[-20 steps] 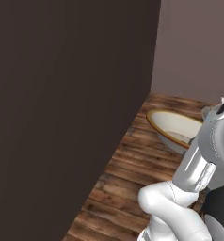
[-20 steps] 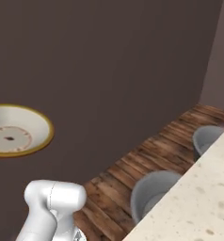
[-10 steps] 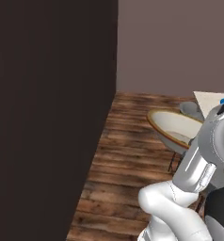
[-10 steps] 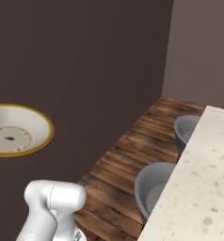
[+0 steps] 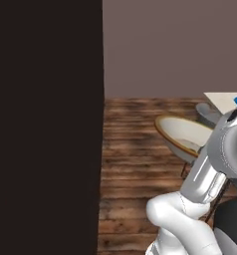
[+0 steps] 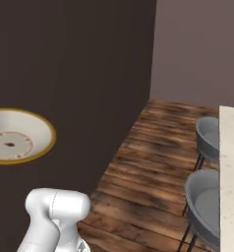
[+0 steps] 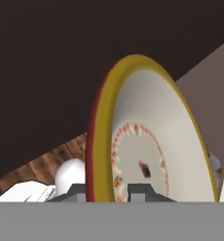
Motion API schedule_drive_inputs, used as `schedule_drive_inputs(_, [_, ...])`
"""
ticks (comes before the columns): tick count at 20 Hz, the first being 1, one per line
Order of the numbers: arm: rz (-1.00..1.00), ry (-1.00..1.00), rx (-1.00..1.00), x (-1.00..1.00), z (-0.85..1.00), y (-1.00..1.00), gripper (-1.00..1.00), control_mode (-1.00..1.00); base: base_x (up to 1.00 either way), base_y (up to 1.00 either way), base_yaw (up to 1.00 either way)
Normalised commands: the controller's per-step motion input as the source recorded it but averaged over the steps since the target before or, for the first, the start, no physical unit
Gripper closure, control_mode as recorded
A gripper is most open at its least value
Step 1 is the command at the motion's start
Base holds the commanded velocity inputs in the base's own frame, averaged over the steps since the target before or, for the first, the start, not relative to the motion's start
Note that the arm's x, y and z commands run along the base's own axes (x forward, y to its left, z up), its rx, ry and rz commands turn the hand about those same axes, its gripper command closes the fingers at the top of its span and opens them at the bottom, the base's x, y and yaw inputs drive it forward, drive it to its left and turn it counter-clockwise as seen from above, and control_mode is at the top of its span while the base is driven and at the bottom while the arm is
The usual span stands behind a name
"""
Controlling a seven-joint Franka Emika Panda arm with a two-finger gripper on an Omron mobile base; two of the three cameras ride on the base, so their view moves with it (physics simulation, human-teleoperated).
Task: Move the bowls from the cabinet to the plates on the dining table.
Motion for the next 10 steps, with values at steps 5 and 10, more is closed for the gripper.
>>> schedule_drive_inputs(5, [0.00, 0.00, 0.00, 0.00, 0.00, 0.00, 1.00, 1.00, 0.67, 0.59, -0.40])
schedule_drive_inputs(10, [0.00, 0.00, 0.00, 0.00, 0.00, 0.00, 1.00, 1.00, 0.98, 0.65, -0.43])
